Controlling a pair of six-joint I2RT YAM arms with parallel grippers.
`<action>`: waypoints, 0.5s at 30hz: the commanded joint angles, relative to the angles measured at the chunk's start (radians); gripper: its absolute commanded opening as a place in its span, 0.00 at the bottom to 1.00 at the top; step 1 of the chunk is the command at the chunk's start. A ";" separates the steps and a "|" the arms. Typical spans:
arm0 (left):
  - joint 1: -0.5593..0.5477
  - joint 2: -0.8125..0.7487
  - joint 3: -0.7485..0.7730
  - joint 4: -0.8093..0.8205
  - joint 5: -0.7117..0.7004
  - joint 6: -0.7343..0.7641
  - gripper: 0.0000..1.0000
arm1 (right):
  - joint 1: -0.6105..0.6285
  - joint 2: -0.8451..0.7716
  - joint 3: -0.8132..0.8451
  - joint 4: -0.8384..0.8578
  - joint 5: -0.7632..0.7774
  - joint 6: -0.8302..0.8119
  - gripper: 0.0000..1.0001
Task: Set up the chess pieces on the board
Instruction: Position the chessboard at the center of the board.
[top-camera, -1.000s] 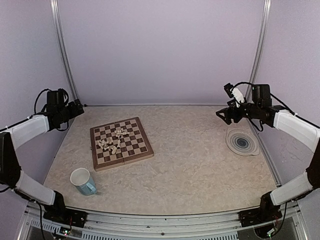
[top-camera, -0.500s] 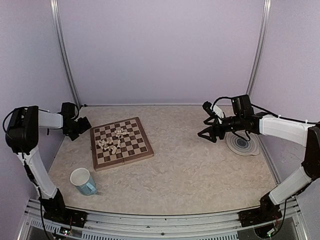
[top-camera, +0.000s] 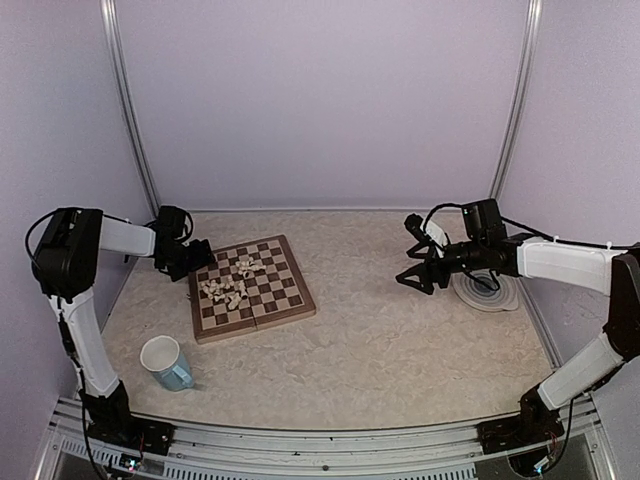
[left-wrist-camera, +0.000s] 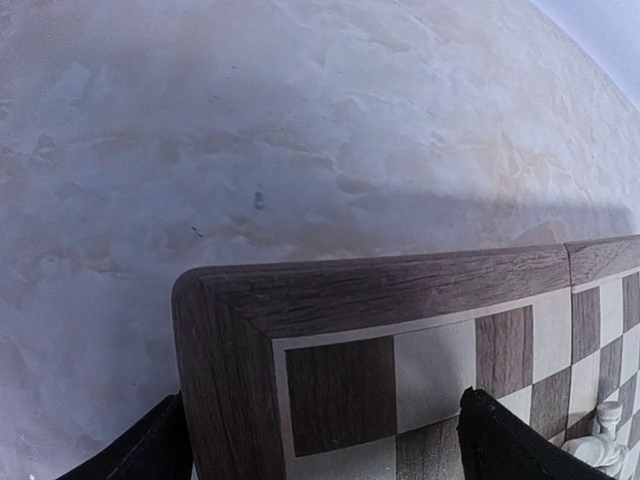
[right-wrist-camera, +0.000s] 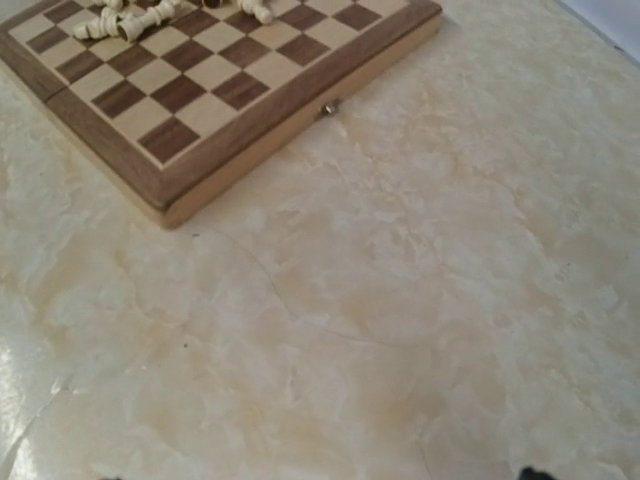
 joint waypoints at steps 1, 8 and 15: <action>-0.083 0.023 0.007 -0.056 0.032 0.003 0.90 | 0.009 -0.007 -0.017 0.029 -0.005 -0.014 0.85; -0.271 0.005 0.007 -0.093 0.025 -0.003 0.89 | 0.009 0.003 -0.032 0.038 0.032 -0.038 0.84; -0.407 -0.009 0.004 -0.053 0.054 -0.082 0.87 | 0.007 0.035 -0.039 0.022 0.049 -0.080 0.85</action>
